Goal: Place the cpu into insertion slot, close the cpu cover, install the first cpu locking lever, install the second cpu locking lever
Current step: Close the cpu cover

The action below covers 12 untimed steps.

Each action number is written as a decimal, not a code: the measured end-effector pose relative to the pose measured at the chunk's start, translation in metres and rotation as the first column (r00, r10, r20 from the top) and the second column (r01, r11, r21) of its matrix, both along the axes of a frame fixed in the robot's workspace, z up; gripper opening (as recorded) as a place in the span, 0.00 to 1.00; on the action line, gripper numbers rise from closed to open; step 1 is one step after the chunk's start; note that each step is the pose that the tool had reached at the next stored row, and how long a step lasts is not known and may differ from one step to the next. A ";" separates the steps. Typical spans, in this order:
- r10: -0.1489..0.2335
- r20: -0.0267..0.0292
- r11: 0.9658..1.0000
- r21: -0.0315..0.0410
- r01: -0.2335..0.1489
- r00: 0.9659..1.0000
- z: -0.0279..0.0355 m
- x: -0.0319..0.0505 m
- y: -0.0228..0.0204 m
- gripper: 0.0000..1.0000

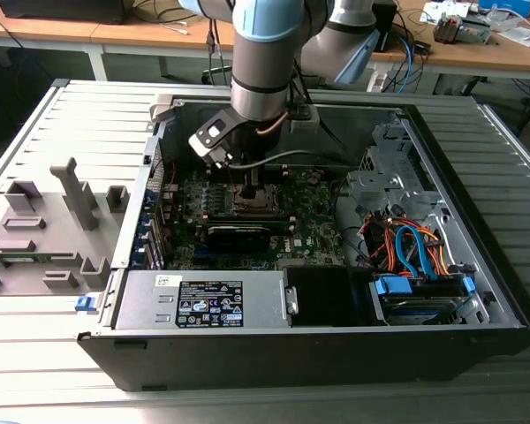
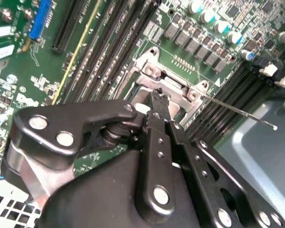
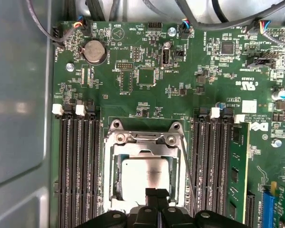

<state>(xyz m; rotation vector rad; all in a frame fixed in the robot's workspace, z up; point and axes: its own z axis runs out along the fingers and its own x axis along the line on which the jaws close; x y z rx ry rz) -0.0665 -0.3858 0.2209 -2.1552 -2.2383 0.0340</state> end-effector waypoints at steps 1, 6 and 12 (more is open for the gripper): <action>0.000 0.000 1.000 0.001 0.000 1.000 0.0003 0.0004 0.0000 0.11; 0.044 -0.001 0.999 0.010 -0.044 0.999 -0.0004 0.0013 0.0003 0.11; 0.077 -0.001 0.997 0.023 -0.077 0.997 -0.0032 0.0045 0.0033 0.11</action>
